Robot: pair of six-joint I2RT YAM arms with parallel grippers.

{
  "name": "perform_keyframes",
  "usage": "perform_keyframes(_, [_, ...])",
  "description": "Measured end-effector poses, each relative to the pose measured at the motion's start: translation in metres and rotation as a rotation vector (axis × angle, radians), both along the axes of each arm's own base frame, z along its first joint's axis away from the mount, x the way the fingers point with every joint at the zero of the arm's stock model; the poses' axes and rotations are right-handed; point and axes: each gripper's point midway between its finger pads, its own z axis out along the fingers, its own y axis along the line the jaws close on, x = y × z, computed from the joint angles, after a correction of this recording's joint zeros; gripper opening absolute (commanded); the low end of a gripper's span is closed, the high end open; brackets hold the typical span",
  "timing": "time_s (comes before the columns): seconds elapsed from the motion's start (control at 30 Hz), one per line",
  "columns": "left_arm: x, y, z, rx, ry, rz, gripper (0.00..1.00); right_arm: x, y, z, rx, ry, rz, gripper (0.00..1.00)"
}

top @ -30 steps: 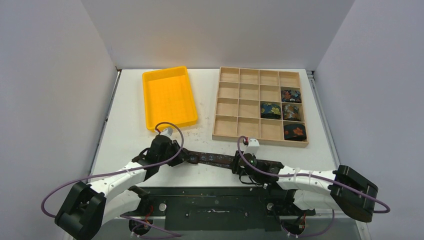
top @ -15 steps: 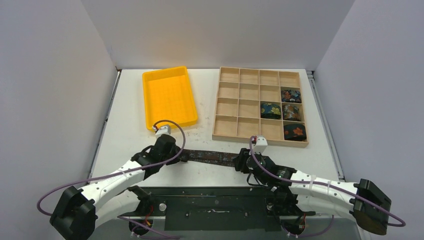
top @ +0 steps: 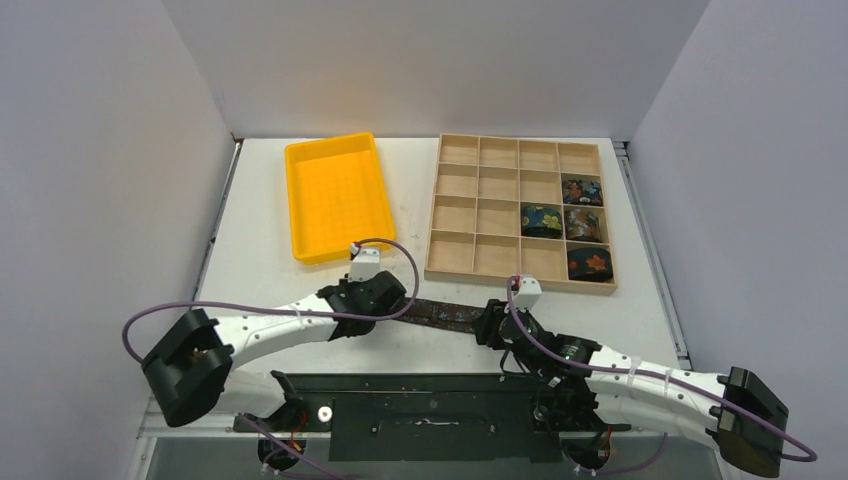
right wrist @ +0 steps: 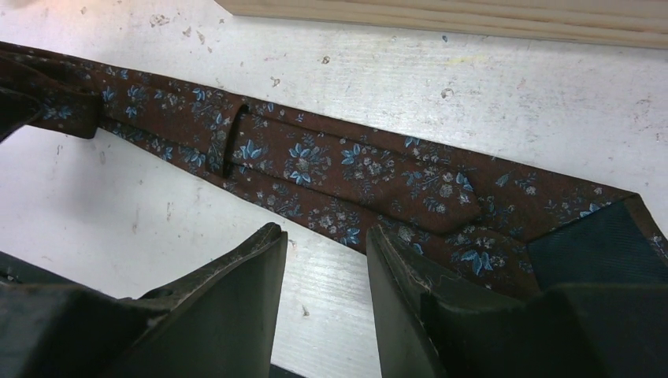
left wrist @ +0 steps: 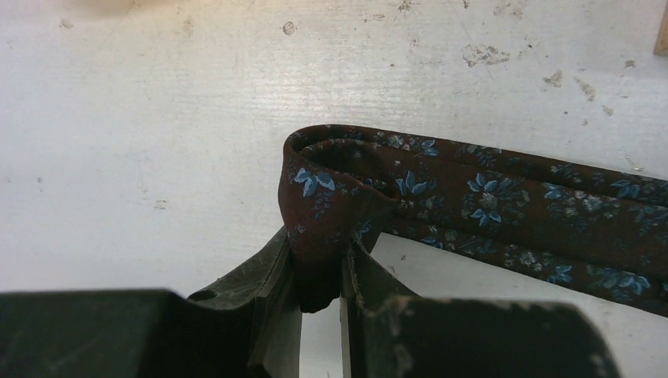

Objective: Roll the ties
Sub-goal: Roll the tie at the center of the board.

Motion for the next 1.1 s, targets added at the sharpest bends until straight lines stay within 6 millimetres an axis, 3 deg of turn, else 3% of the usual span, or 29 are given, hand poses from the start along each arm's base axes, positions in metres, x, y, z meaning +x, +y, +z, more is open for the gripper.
perform_keyframes(0.17, [0.003,-0.008,-0.003,0.146,-0.009,-0.022,0.00,0.000,-0.002,0.006,0.016,-0.014,-0.005,0.43])
perform_keyframes(0.63, [0.005,-0.056,-0.003,0.413,-0.082,-0.119,0.00,-0.005,-0.016,0.001,0.022,-0.022,-0.027,0.44])
perform_keyframes(1.0, [-0.003,-0.078,-0.013,0.449,-0.075,-0.182,0.42,-0.005,-0.023,0.002,0.046,-0.014,-0.075,0.50])
perform_keyframes(1.1, [-0.004,-0.085,-0.014,0.421,-0.062,-0.193,0.48,-0.005,-0.024,0.001,0.042,-0.010,-0.080,0.50])
